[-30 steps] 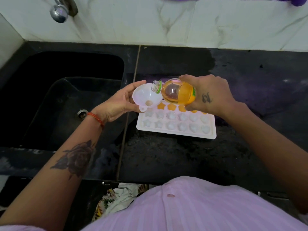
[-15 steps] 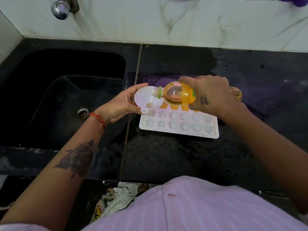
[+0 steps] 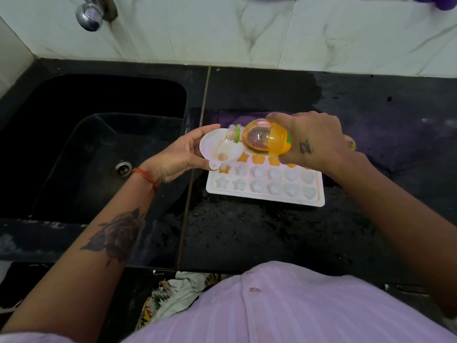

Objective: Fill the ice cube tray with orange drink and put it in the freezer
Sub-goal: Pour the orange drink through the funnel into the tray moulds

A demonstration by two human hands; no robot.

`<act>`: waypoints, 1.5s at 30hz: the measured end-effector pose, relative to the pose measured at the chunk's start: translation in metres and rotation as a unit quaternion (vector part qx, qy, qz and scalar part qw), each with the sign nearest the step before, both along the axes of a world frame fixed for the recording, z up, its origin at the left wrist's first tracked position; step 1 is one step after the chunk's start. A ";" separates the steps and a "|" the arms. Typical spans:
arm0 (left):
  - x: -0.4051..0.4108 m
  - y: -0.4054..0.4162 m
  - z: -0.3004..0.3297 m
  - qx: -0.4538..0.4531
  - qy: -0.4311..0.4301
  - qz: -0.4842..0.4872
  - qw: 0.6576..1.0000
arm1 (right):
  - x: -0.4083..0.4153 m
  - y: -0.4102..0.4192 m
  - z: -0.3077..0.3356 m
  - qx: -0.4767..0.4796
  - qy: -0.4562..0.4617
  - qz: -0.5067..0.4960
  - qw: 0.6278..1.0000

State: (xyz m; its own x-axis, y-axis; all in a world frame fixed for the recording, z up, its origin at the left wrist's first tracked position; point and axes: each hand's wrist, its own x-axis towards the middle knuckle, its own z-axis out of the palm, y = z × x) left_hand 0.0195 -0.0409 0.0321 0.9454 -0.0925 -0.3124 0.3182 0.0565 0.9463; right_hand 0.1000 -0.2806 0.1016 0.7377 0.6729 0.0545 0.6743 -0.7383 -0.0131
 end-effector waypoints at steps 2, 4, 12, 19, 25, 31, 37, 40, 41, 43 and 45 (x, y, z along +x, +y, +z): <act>0.000 0.000 0.002 -0.001 -0.001 0.001 1.000 | -0.001 -0.002 0.000 0.014 0.019 -0.005 1.000; 0.001 0.000 0.003 -0.003 -0.004 -0.002 1.000 | -0.002 -0.004 0.001 0.026 0.029 -0.009 0.999; 0.008 -0.010 0.007 -0.003 -0.010 -0.020 1.000 | -0.003 -0.019 0.002 0.037 0.024 -0.023 0.999; 0.012 -0.021 0.000 -0.004 0.006 -0.041 0.999 | -0.007 -0.032 0.002 0.011 -0.005 -0.022 1.000; 0.014 -0.027 -0.002 0.006 0.012 -0.042 0.999 | -0.005 -0.038 -0.001 -0.013 -0.039 -0.027 0.999; 0.015 -0.028 -0.003 0.008 0.010 -0.044 0.999 | -0.003 -0.039 -0.003 -0.026 -0.066 -0.027 0.997; 0.016 -0.028 -0.002 0.008 0.007 -0.044 0.999 | -0.004 -0.040 0.000 -0.015 -0.049 -0.034 0.998; 0.016 -0.027 -0.002 0.005 0.001 -0.045 0.999 | -0.007 -0.040 0.002 -0.001 -0.013 -0.036 0.999; 0.015 -0.026 -0.002 0.001 0.000 -0.047 0.999 | -0.007 -0.040 0.003 0.006 0.002 -0.039 0.999; 0.016 -0.025 -0.001 -0.003 -0.001 -0.048 0.999 | -0.008 -0.041 0.004 0.015 0.024 -0.049 0.998; 0.017 -0.025 0.001 -0.006 -0.001 -0.047 0.999 | -0.009 -0.043 0.004 0.027 0.038 -0.061 0.997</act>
